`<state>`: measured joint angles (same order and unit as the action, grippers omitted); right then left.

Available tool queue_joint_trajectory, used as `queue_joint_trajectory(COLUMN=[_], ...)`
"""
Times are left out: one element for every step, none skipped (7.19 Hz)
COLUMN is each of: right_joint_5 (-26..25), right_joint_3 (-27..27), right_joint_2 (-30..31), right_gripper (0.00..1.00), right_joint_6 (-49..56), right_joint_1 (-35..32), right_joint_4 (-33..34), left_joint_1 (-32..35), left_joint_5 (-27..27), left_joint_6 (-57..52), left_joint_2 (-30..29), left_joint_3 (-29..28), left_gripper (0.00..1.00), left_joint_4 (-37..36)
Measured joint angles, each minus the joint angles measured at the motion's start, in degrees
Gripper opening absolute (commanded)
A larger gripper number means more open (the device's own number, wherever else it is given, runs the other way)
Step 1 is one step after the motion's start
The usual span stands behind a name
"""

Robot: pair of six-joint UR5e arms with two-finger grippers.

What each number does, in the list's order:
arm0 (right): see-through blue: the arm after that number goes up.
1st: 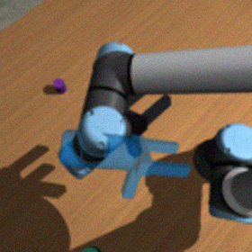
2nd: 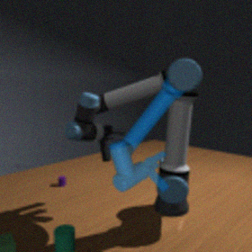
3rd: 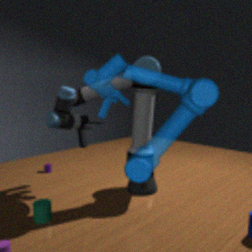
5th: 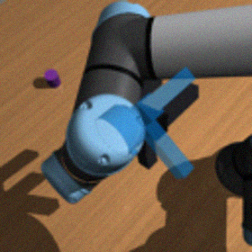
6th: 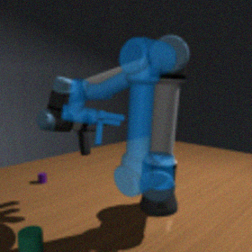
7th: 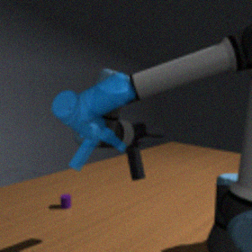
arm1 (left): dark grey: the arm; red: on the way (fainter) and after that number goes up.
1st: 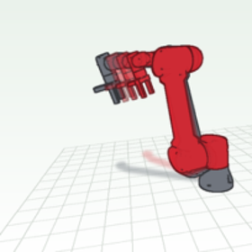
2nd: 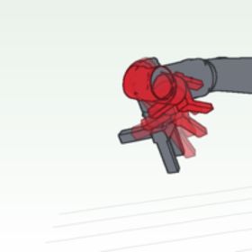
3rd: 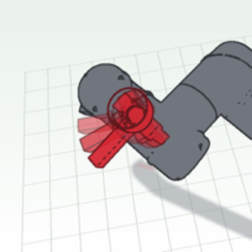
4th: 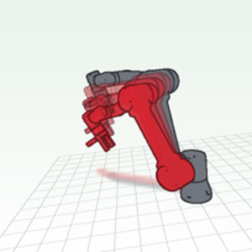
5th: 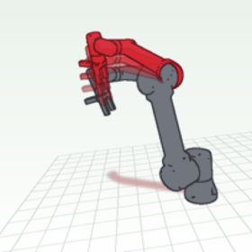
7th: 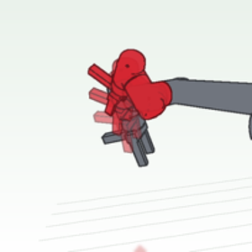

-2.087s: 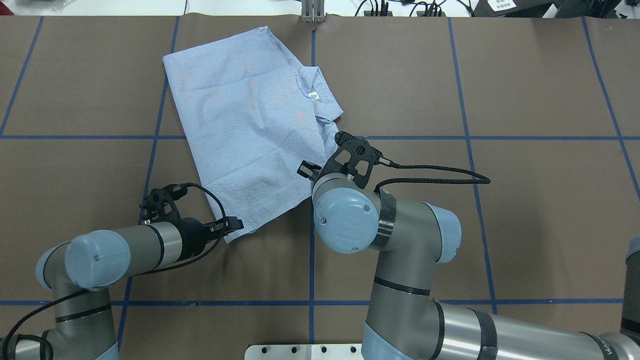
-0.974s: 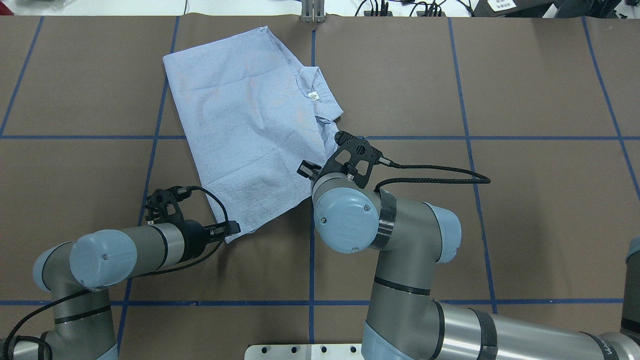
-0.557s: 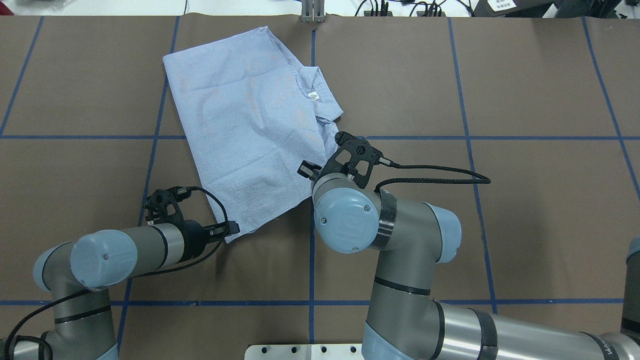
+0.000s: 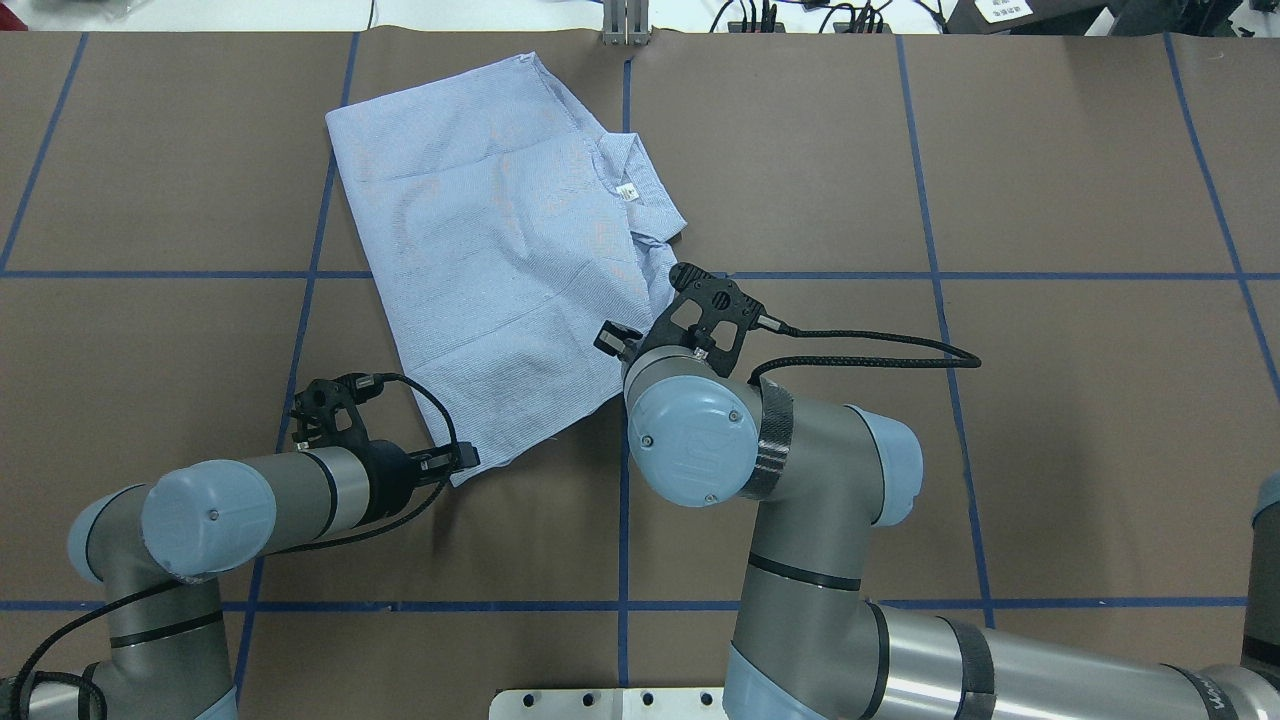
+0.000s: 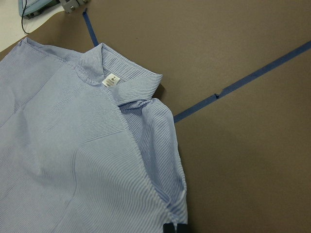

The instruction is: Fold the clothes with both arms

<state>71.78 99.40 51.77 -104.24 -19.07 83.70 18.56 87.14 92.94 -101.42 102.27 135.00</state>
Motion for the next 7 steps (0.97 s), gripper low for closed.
queue_joint_trajectory(right_joint_5=[0.0, 0.0, 0.0, 0.0, 0.0, 0.0, 0.0], right_joint_3=[0.0, 0.0, 0.0, 0.1, 0.2, 0.2, 0.2], right_joint_2=[0.0, 0.0, 0.0, 0.0, 0.0, 0.0, 0.1], right_gripper=[0.0, 0.0, 0.0, 0.0, 0.0, 0.0, 0.0], right_joint_6=[0.0, 0.0, 0.0, 0.0, 0.0, 0.1, 0.1], right_joint_1=[0.0, 0.0, 0.0, 0.0, 0.0, 0.0, 0.0], right_joint_4=[-0.1, -0.2, -0.2, -0.2, -0.2, -0.2, -0.2], left_joint_1=[0.0, -0.1, -0.2, -0.3, -0.3, -0.3, -0.3], left_joint_5=[-0.1, -0.2, -0.2, -0.2, -0.3, -0.3, -0.3], left_joint_6=[0.1, 0.2, 0.2, 0.3, 0.4, 0.4, 0.4], left_joint_2=[0.0, -0.1, -0.1, -0.1, -0.1, -0.1, -0.2], left_joint_3=[0.0, 0.0, 0.0, 0.0, 0.1, 0.2, 0.5], left_gripper=[0.36, 0.35, 0.25, 0.0, 0.0, 0.0, 0.0], left_joint_4=[0.0, 0.0, 0.0, 0.1, 0.1, 0.1, 0.1])
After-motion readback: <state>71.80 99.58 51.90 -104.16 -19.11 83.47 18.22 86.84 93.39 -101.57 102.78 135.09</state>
